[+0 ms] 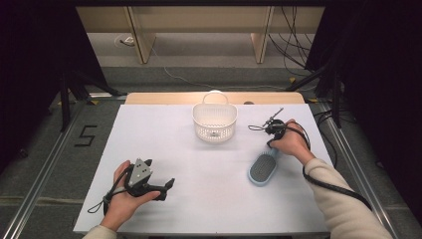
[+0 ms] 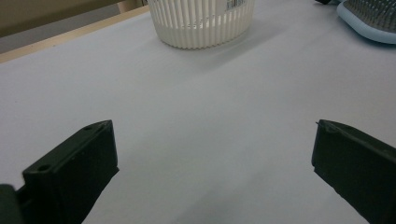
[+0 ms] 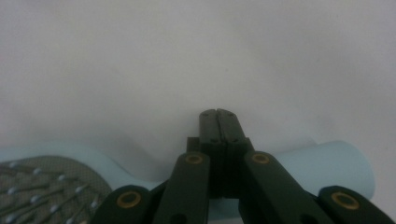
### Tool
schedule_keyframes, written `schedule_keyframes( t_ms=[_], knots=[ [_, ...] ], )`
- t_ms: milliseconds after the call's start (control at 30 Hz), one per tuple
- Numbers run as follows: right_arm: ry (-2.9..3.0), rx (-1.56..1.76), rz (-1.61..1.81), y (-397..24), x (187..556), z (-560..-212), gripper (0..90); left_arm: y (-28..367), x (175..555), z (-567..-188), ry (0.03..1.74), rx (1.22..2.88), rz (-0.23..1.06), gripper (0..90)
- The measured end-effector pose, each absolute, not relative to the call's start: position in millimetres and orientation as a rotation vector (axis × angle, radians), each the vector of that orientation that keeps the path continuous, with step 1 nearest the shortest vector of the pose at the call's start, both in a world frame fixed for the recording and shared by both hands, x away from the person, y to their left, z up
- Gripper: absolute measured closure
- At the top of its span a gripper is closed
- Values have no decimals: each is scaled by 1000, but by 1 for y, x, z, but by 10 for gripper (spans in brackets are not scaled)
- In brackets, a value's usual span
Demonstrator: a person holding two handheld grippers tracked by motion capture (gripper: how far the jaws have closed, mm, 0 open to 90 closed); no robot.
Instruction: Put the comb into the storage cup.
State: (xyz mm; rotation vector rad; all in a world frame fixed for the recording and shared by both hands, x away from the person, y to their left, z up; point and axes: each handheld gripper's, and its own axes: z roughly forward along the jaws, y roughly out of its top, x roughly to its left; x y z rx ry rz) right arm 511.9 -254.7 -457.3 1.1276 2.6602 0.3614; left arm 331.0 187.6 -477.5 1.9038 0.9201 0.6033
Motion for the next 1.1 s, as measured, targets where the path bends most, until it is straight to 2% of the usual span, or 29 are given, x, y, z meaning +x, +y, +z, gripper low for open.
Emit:
schedule_keyframes(
  t_ms=[567, 1100],
  knots=[
    [2686, 1383, 279, -288, 477, -452, 900, 188, 331, -477, 925, 1905, 606, 0],
    [2697, 1378, 427, -312, 431, -454, 900, 188, 331, -478, 929, 1902, 603, 0]
  ],
)
